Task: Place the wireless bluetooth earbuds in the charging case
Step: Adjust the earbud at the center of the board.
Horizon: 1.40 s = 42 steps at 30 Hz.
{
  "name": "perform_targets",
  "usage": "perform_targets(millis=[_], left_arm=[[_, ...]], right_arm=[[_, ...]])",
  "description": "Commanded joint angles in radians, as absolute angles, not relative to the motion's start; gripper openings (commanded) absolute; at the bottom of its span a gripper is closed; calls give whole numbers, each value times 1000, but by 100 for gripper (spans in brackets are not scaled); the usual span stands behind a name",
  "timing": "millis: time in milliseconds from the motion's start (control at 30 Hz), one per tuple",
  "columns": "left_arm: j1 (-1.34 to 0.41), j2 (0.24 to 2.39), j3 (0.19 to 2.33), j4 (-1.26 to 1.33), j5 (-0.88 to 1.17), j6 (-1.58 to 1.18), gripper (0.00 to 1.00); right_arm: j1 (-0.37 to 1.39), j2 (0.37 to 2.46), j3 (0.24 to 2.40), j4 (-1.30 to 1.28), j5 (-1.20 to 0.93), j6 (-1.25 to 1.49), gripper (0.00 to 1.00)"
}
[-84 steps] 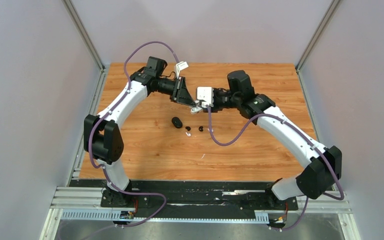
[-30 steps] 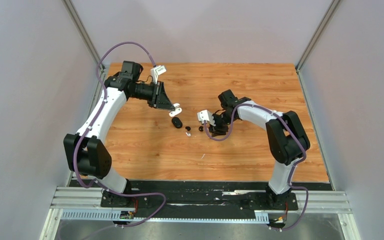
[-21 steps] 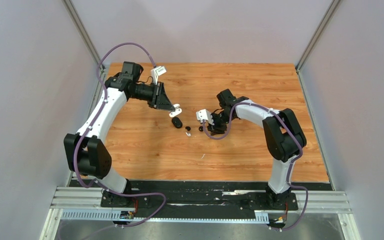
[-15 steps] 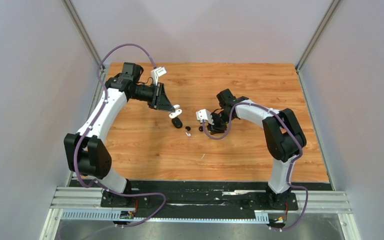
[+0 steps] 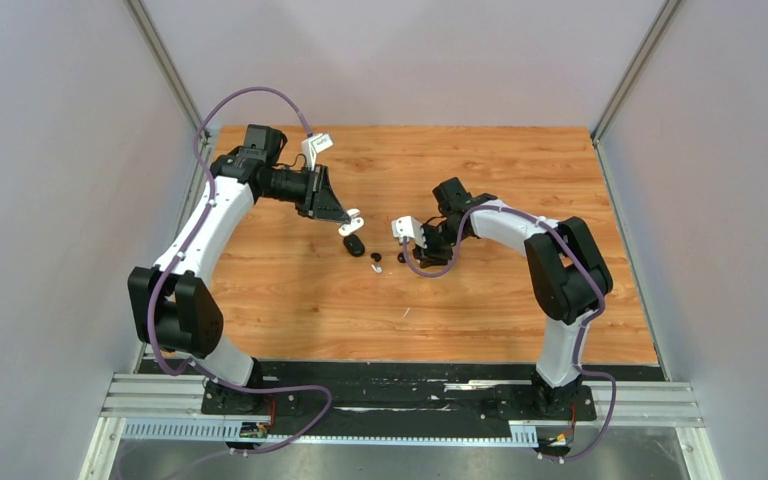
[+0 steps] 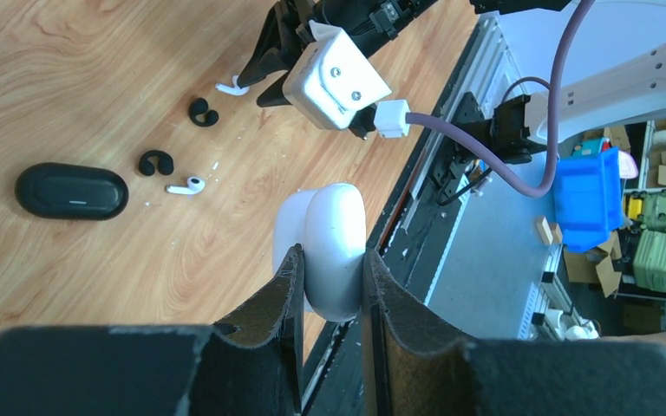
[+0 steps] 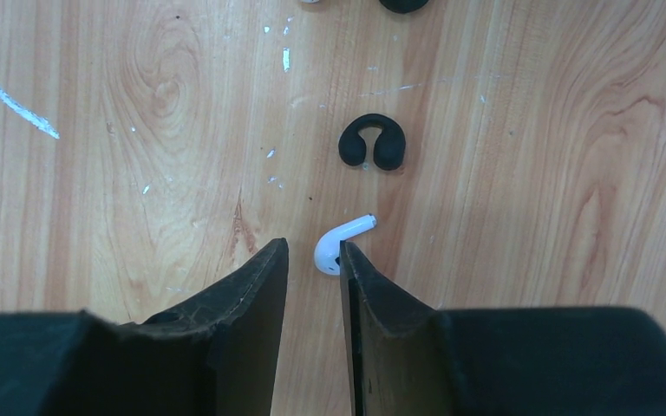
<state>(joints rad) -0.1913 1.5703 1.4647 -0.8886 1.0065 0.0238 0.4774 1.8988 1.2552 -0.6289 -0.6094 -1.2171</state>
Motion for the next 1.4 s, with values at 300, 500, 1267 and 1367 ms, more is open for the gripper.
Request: perform_targets(millis=[300,500,1267,1367], left_arm=[[-149,1490,1461,-952,984,36,0],[-120,1480,1453,-947,960,22,0],[-112,1468,1428,-918,945,8,0],[-111,1465,1423,-912,943,5,0]], right_arm=[[538,1786,1379,-489,-638,-488,39],[558,1762,1288,-428,-615,-353,39],[480,1903,1311,-624,-601,-1083,46],[480,1917,1315,-628,-601,-1098,45]])
